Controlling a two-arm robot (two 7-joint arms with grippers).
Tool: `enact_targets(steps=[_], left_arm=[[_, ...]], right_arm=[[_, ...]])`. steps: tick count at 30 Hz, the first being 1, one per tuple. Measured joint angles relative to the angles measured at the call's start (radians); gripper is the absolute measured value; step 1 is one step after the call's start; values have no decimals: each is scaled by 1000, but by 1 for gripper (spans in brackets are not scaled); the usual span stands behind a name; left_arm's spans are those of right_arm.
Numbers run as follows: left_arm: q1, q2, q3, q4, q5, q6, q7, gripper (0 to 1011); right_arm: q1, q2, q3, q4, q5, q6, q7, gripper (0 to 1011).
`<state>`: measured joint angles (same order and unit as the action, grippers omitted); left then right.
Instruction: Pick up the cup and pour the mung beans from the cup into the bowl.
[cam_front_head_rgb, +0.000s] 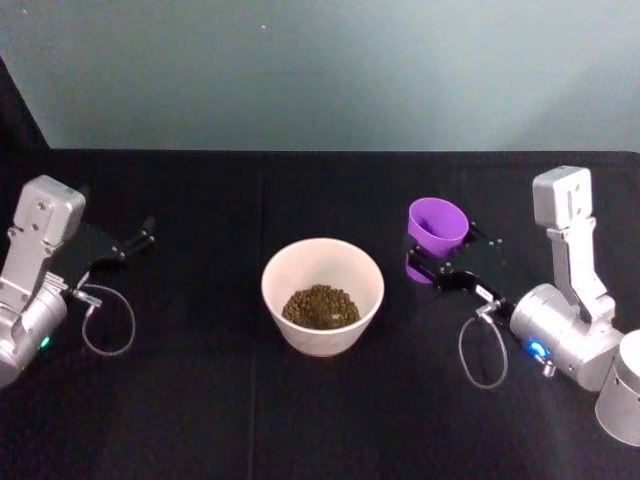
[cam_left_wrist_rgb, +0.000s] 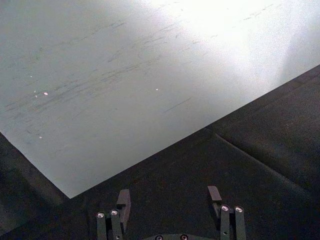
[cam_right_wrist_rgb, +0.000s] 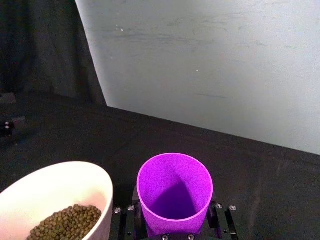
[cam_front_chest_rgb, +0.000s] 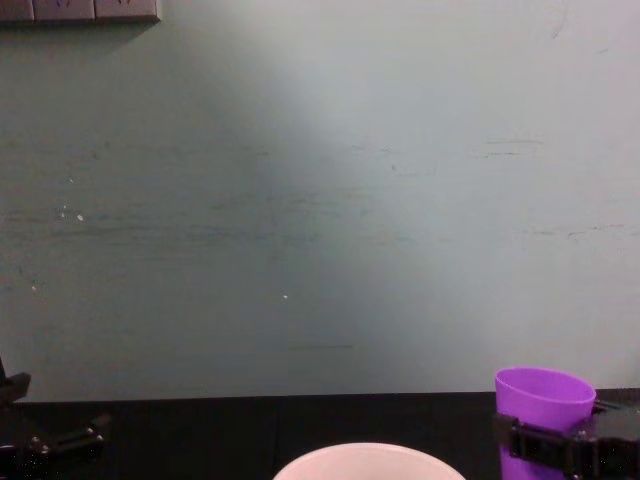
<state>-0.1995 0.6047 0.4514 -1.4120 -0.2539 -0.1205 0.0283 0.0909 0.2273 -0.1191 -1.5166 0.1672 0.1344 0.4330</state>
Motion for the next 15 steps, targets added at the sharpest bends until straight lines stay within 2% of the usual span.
enact_targets(steps=[15], left_arm=[[0, 0, 0, 0, 0, 0, 0, 1000]], right_arm=[[18, 26, -36, 65, 25, -53, -6, 718]])
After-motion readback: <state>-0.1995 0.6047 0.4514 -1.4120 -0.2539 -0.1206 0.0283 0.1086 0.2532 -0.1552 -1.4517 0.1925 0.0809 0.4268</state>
